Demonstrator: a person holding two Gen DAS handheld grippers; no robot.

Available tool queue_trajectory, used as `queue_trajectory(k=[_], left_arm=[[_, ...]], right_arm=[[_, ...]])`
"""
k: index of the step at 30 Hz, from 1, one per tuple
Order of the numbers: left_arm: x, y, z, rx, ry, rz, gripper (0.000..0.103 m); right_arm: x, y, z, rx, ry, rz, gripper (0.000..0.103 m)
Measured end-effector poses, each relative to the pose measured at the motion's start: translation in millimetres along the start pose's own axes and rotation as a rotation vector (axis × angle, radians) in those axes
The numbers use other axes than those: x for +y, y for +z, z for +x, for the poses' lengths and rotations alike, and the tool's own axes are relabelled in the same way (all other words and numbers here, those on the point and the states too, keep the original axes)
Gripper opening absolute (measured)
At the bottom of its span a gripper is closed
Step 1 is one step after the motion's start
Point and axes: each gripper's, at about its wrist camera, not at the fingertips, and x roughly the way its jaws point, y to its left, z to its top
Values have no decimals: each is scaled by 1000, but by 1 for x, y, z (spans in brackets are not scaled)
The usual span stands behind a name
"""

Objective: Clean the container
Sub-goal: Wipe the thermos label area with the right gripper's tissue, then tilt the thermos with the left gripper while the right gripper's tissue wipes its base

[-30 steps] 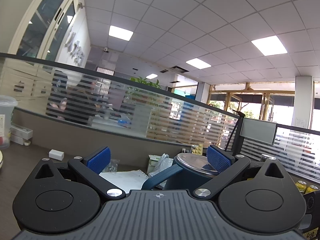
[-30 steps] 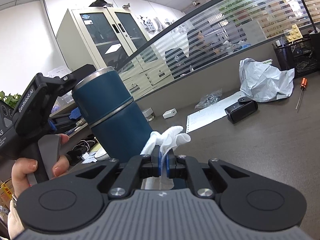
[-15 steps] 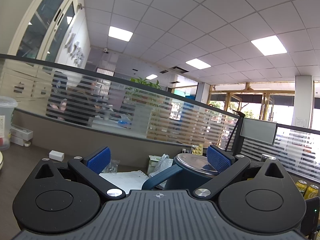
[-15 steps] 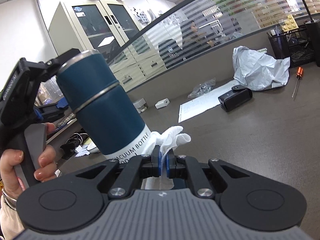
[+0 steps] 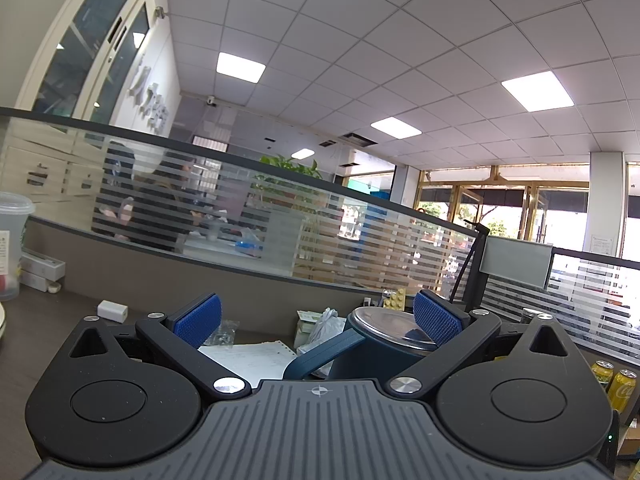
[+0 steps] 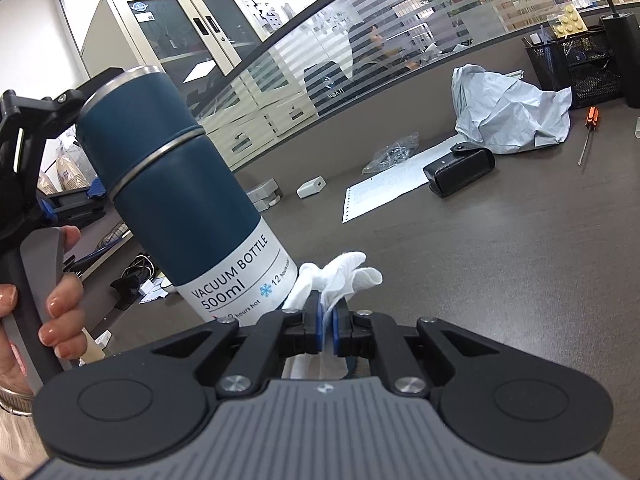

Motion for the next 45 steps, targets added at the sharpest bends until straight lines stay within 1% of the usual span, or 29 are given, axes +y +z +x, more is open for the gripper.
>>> queue_trajectory(k=[13, 17, 23, 32, 41, 45], left_arm=[[1, 1, 0, 0, -3, -2, 103], [1, 0, 0, -2, -2, -2, 103], [1, 0, 0, -2, -4, -4, 103], [2, 0, 1, 1, -7, -4, 103], [3, 1, 1, 1, -8, -4, 103], [2, 1, 2, 2, -8, -3, 103]], right_arm=[[-8, -11, 17, 79, -49, 10, 9], [-11, -12, 19, 86, -50, 22, 9], [-9, -6, 11, 45, -14, 25, 9], [-9, 10, 7, 7, 41, 45, 9], [2, 32, -11, -92, 116, 13, 9], [1, 31, -6, -84, 107, 7, 9]])
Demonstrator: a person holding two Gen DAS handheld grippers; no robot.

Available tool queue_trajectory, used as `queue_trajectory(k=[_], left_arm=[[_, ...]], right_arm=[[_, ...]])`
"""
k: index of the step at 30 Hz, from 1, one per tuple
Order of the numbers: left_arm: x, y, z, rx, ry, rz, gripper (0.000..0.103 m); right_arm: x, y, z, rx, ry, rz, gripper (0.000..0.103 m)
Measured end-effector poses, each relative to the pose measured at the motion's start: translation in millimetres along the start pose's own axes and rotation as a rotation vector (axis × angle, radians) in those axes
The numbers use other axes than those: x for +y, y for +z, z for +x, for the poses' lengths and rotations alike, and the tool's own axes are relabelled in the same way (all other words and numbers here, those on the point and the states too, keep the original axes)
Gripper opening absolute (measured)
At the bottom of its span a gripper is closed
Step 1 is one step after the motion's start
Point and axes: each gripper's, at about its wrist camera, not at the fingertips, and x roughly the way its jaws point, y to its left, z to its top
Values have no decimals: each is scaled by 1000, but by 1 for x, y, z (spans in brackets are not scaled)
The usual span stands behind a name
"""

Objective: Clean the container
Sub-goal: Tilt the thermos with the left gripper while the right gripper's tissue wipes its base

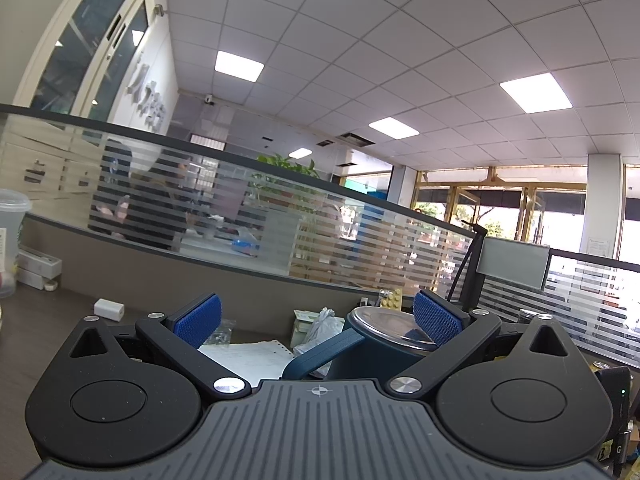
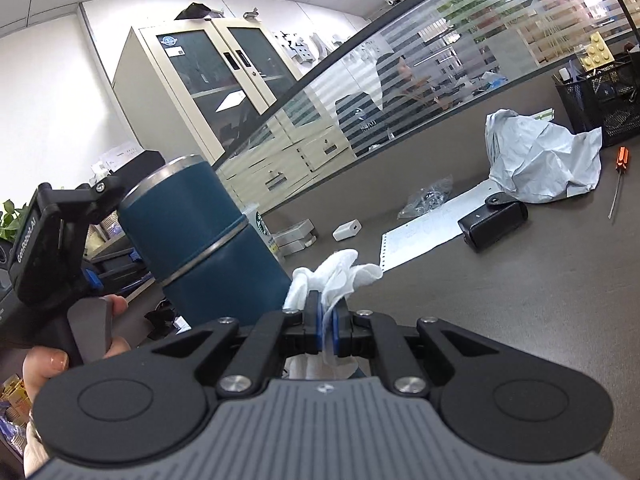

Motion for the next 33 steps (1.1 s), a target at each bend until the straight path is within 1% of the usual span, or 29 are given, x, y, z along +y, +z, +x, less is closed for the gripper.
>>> queue_trajectory(k=[4, 7, 16, 22, 33], left_arm=[[0, 0, 0, 1, -1, -1, 103], [-3, -1, -1, 1, -1, 1, 103], [-4, -1, 0, 1, -5, 0, 103], [-3, -1, 0, 1, -7, 2, 103], [-1, 0, 0, 2, -5, 2, 103]], right_arm=[[-4, -6, 6, 23, -25, 3, 9], [0, -6, 5, 16, -35, -11, 9], [12, 8, -6, -43, -9, -53, 9], [19, 11, -7, -65, -24, -101, 9], [25, 22, -14, -114, 4, -116, 9]])
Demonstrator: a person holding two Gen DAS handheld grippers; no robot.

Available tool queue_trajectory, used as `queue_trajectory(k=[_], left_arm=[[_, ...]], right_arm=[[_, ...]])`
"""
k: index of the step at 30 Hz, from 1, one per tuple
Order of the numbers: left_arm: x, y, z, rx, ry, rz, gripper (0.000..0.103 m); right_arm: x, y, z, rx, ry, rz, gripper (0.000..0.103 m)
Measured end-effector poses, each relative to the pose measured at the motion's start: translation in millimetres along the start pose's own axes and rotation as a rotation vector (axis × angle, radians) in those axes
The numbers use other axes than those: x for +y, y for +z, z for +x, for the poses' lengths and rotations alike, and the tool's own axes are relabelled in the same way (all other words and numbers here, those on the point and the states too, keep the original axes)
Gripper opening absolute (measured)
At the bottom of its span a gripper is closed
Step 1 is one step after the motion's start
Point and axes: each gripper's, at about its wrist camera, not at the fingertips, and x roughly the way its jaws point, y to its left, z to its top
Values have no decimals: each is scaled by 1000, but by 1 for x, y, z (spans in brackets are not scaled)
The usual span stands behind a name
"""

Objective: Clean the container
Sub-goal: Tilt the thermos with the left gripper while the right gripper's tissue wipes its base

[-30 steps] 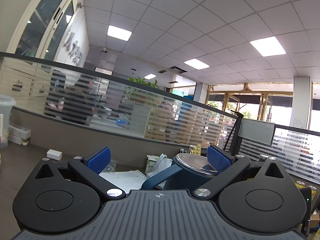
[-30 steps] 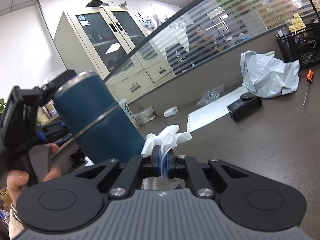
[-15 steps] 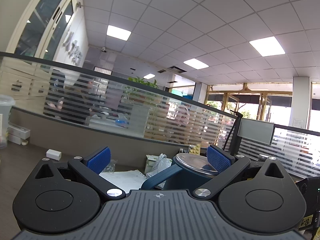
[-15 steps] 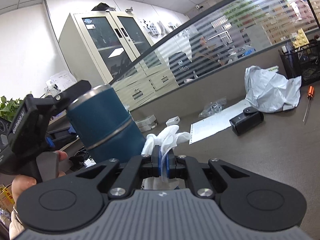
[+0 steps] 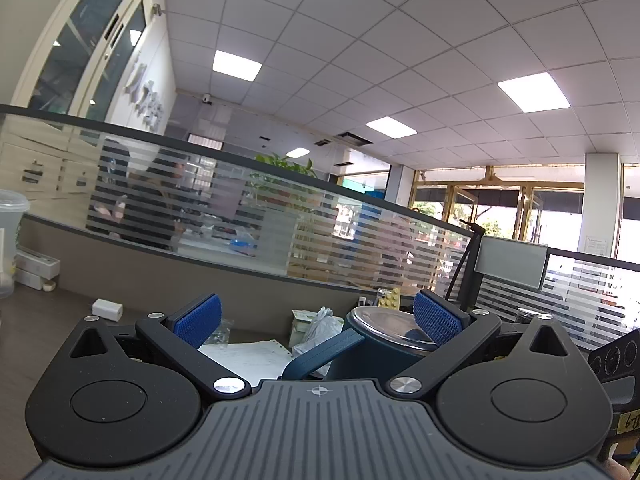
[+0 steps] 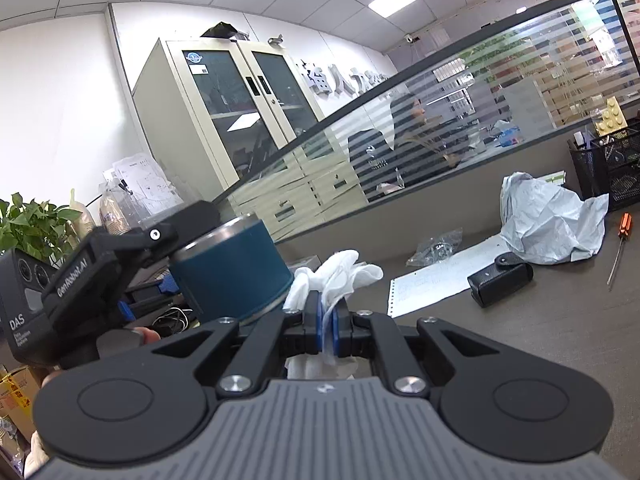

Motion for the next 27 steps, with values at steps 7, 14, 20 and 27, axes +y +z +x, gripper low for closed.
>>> queue_trajectory(k=[7, 14, 20, 27], left_arm=[[0, 1, 0, 0, 3, 0, 103], [-2, -1, -2, -1, 3, -2, 103], [-1, -1, -3, -2, -1, -4, 103], [0, -1, -3, -1, -4, -4, 103]], right_arm=[[6, 10, -4, -45, 18, -28, 9], [11, 16, 0, -88, 15, -63, 9], [2, 11, 12, -61, 16, -51, 9], [-4, 5, 16, -19, 15, -45, 9]])
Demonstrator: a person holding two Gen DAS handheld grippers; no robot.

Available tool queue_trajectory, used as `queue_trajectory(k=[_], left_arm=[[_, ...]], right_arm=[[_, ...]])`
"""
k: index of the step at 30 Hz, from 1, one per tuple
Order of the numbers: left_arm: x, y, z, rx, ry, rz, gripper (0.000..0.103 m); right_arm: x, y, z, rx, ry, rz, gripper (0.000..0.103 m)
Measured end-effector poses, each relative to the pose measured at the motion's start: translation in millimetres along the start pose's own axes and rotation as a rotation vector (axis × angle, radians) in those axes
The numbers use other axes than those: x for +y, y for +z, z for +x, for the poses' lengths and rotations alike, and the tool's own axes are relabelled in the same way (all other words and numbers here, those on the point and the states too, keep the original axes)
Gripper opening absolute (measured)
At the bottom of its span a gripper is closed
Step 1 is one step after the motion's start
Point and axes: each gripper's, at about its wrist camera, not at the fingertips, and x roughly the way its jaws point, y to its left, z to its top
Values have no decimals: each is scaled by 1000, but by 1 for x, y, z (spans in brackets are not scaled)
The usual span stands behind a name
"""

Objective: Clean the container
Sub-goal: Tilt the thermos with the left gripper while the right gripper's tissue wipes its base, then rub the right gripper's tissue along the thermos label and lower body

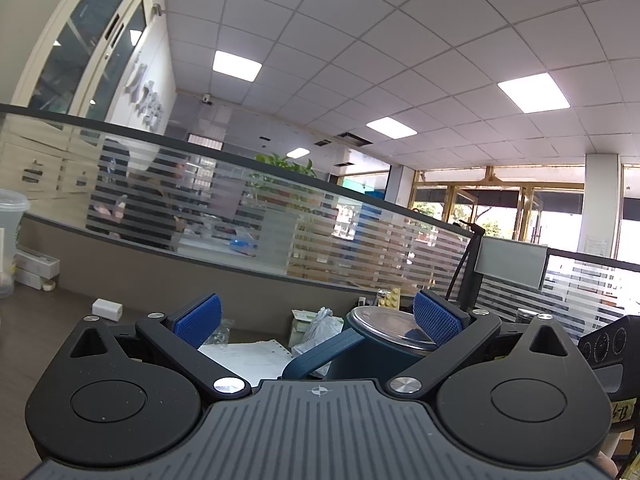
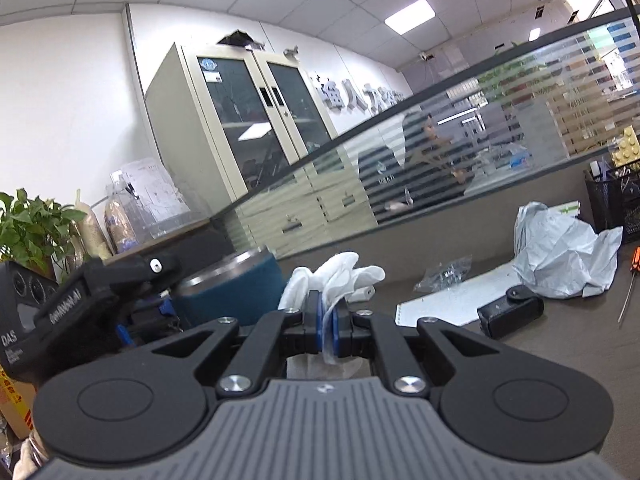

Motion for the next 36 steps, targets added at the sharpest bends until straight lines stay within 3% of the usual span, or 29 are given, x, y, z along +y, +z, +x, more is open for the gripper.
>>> queue_trajectory(k=[13, 36], left_arm=[[1, 1, 2, 0, 1, -2, 103], [3, 1, 2, 0, -1, -4, 103]], right_arm=[[-10, -19, 6, 85, -6, 49, 9], [-18, -35, 10, 155, -25, 79, 9]])
